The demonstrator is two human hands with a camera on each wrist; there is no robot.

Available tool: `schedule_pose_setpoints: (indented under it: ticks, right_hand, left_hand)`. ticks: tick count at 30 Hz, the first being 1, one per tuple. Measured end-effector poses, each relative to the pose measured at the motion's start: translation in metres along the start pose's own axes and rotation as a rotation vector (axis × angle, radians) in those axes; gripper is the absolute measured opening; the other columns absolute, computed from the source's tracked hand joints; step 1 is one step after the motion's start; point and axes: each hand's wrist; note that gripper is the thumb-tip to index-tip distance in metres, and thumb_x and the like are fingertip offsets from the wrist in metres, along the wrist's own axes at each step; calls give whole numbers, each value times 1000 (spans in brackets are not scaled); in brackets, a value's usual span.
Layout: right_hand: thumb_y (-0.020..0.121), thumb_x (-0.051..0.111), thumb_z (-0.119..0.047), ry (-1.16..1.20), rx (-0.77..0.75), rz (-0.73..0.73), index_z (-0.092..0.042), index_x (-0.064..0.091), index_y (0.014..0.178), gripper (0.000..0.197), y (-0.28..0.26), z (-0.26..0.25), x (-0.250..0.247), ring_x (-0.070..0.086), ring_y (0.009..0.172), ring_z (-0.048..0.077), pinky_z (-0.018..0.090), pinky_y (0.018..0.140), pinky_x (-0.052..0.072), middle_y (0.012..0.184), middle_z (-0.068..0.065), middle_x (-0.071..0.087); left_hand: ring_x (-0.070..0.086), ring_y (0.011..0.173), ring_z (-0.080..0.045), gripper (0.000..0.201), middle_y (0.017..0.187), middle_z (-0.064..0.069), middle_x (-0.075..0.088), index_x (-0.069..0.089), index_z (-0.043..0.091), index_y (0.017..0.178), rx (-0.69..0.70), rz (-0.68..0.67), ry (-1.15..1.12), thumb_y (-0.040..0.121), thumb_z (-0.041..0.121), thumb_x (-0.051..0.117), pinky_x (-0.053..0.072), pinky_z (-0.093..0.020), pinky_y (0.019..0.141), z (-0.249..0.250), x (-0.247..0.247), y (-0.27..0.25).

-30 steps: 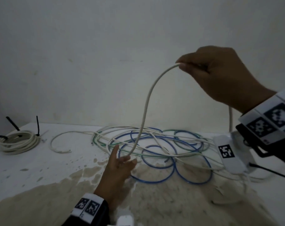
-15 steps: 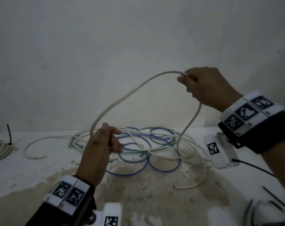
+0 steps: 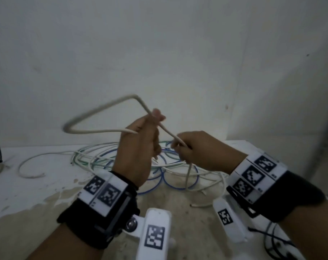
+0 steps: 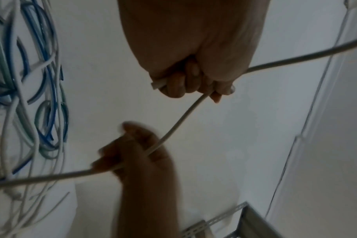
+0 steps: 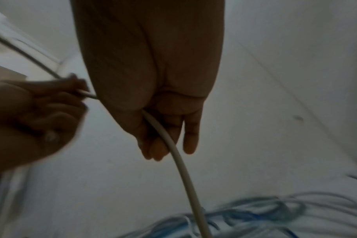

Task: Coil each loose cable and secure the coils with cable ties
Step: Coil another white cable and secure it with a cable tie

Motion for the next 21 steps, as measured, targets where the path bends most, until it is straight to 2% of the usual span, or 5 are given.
schedule_pose_setpoints:
  ticks: [6, 9, 14, 17, 21]
  right_hand:
    - [94, 52, -23, -282, 378, -299, -10, 70, 93, 23, -27, 93, 22, 62, 90, 20, 25, 78, 44, 101, 7, 70]
    - [96, 50, -36, -203, 467, -66, -11, 66, 74, 37, -37, 117, 6, 62, 80, 22, 27, 71, 43, 85, 9, 69]
    - [97, 46, -24, -227, 318, 490, -4, 54, 95, 22, -29, 108, -35, 53, 71, 27, 32, 61, 35, 76, 13, 54]
    - [96, 47, -13, -338, 211, 542, 0, 56, 86, 19, -20, 93, -57, 47, 69, 26, 30, 60, 23, 75, 11, 47]
    - [95, 53, -26, -410, 170, 489, -5, 51, 68, 34, -19, 72, -67, 51, 57, 30, 33, 54, 35, 58, 10, 49]
  left_hand:
    - [15, 34, -3, 31, 42, 11, 19, 48, 17, 76, 6, 144, -172, 99, 36, 42, 16, -16, 33, 27, -32, 17]
    - [14, 34, -3, 31, 42, 11, 18, 48, 17, 76, -38, 174, -103, 99, 37, 44, 15, -17, 34, 28, -50, 20]
    - [17, 31, -4, 31, 39, 10, 23, 50, 12, 73, -241, 216, 134, 97, 32, 51, 14, -13, 35, 0, -74, 19]
    - [19, 30, -6, 33, 39, 8, 26, 55, 10, 70, -382, 226, 303, 97, 30, 53, 15, -11, 36, -19, -89, 19]
    - [18, 31, -8, 34, 46, 2, 27, 55, 6, 71, -540, 201, 457, 95, 30, 57, 16, -12, 35, -32, -105, 16]
Point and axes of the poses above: each hand's wrist, its own y-axis towards the middle knuckle, its own x-axis out of the palm, z = x × y
